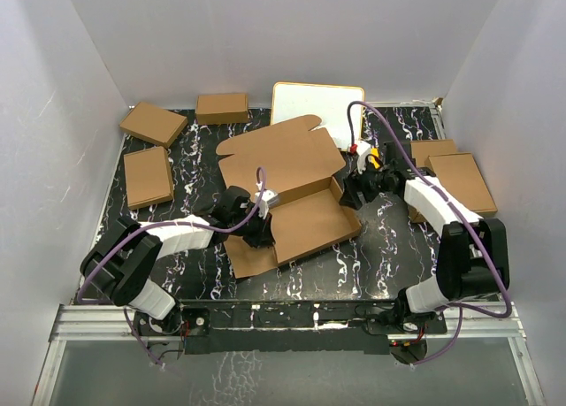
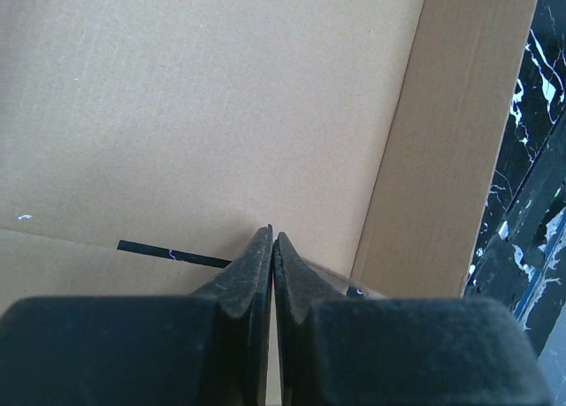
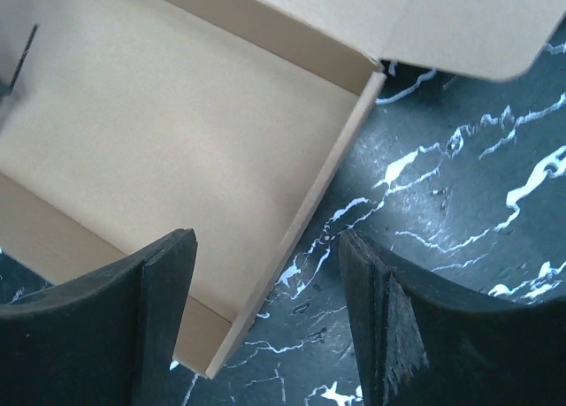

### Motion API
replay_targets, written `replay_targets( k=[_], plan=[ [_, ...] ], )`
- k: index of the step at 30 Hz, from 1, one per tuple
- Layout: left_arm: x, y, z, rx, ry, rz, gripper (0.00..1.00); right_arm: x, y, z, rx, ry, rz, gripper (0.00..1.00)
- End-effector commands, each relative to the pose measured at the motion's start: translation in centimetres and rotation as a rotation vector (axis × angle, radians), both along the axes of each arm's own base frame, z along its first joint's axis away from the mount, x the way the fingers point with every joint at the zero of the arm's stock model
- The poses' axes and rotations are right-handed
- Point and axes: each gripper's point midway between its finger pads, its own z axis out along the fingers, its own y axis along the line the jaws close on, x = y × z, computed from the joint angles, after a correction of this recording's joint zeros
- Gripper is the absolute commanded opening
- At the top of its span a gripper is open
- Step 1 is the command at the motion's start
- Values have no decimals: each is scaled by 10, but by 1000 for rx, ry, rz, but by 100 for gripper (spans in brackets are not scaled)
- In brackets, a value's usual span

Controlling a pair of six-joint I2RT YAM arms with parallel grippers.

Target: Fold the paper box

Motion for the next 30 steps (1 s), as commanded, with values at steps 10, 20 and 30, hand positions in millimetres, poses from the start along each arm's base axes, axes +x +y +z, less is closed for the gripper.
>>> replay_targets(
  k=[10, 20, 30],
  plan=[
    [4, -9, 17, -52, 14, 47, 1, -134, 99, 91, 300, -578, 1001, 98],
    [62, 17, 91, -6, -56, 392, 4, -171, 141, 36, 54, -527, 1326, 98],
    [-16, 43, 147, -174, 110, 444, 13, -155, 150, 1, -72, -531, 1286, 74]
  ],
)
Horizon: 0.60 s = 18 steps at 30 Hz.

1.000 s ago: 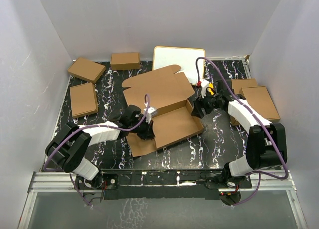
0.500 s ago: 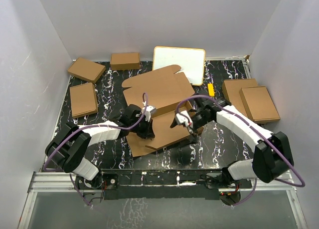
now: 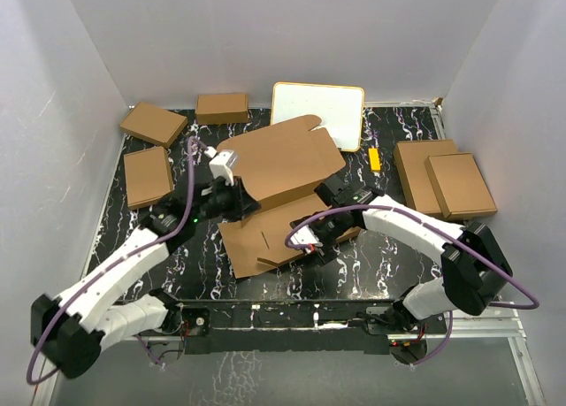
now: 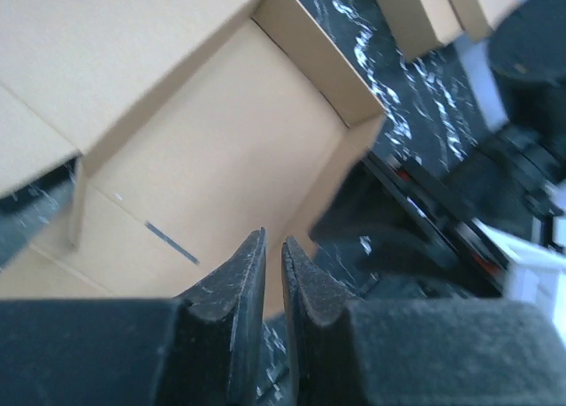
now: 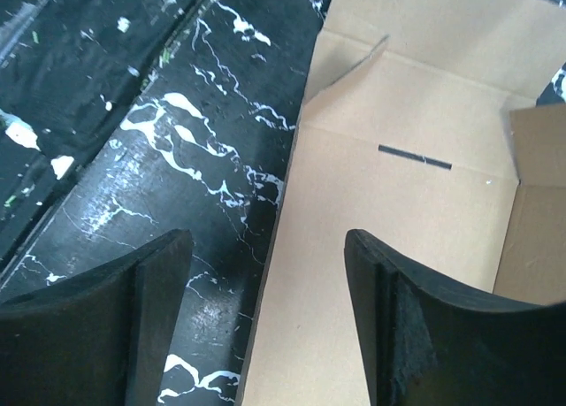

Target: Fold the paper box

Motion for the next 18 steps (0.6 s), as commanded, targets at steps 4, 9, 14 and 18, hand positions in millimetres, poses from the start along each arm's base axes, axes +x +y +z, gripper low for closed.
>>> replay_targets(
  k=[4, 9, 14, 18],
  plan=[
    [-96, 10, -32, -154, 349, -84, 11, 15, 6, -15, 2, -82, -23, 68],
    [-122, 3, -48, -263, 458, -117, 10, 16, 1, -26, -24, -90, -49, 57],
    [-128, -7, -70, -234, 531, -119, 20, 18, -4, -31, -48, -101, -73, 49],
    [-126, -17, -85, -178, 528, -120, 29, 18, -8, -32, -55, -109, -97, 46]
  ],
)
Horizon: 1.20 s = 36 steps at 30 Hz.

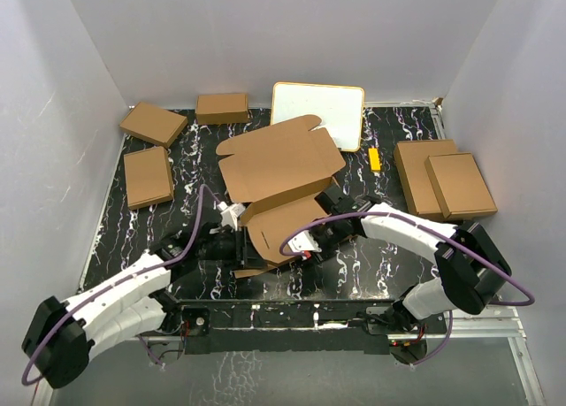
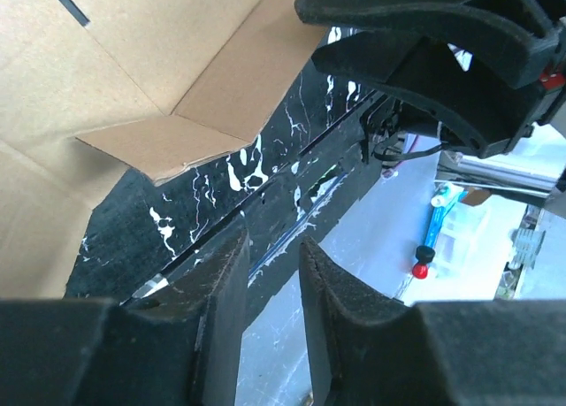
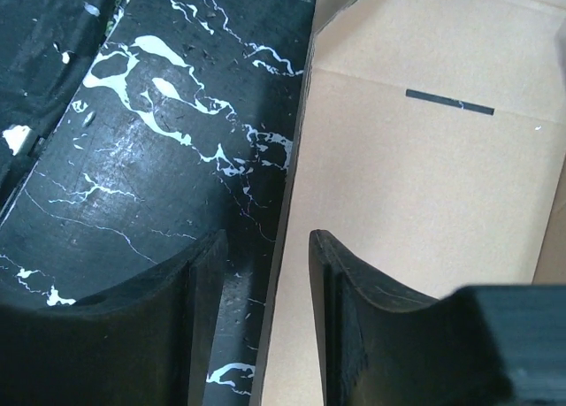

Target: Fold the paper box

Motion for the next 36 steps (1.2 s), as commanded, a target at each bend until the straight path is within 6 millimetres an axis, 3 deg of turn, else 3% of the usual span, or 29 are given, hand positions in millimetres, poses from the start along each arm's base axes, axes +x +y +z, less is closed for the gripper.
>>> replay_targets(
  k=[1, 10, 18, 25, 36],
  plan=[
    [3, -17, -1, -2, -22, -20, 30, 8, 2, 7, 29, -61, -20, 46],
    [19, -23, -27, 181, -196, -13, 48, 11, -10, 6, 36, -47, -77, 39],
    [31, -31, -32, 234, -459, -58, 54, 12, -9, 3, 43, -40, -83, 27],
    [21, -45, -34, 172, -639, -190, 55, 13, -5, 4, 57, -5, -96, 17],
    [7, -43, -39, 69, -873, -305, 54, 14, -3, 7, 86, 37, -119, 14]
  ],
)
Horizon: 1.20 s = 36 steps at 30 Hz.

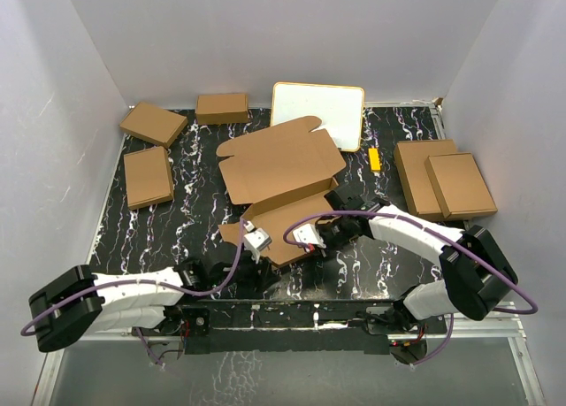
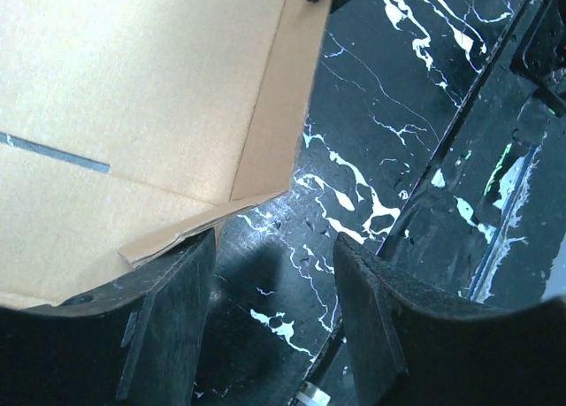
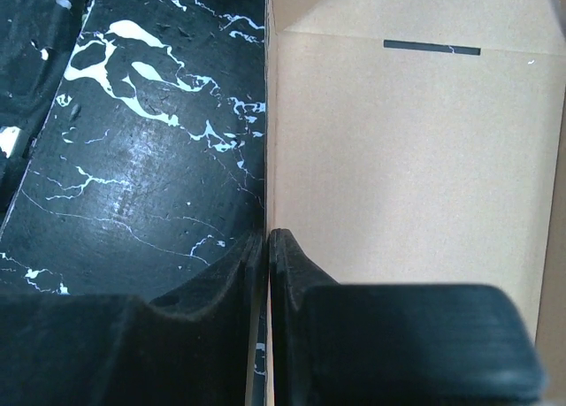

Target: Fold the paper box

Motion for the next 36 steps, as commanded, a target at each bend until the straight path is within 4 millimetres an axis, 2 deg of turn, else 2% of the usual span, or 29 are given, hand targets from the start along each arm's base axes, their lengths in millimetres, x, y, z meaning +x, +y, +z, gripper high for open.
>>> replay_targets(
  k=[1, 7, 13, 16, 23, 28, 36],
  plan=[
    [5, -14, 23, -83, -174, -80, 54, 5, 14, 12, 81, -3, 12, 14],
    [12, -25, 16, -54, -234, -83, 53, 2, 16, 13, 97, 14, 10, 13],
    [14, -34, 11, -45, -276, -65, 48, -1, 16, 11, 103, 31, 9, 12],
    [16, -37, 9, -40, -290, -53, 41, -3, 17, 10, 108, 41, 10, 11],
    [19, -39, 1, 9, -289, -37, 11, -5, 17, 9, 115, 43, 9, 10],
    [21, -38, -1, 37, -285, -24, 0, -5, 17, 9, 117, 47, 6, 10],
    [20, -40, 1, 38, -295, -28, 0, -6, 17, 9, 124, 55, 1, 10]
  ],
)
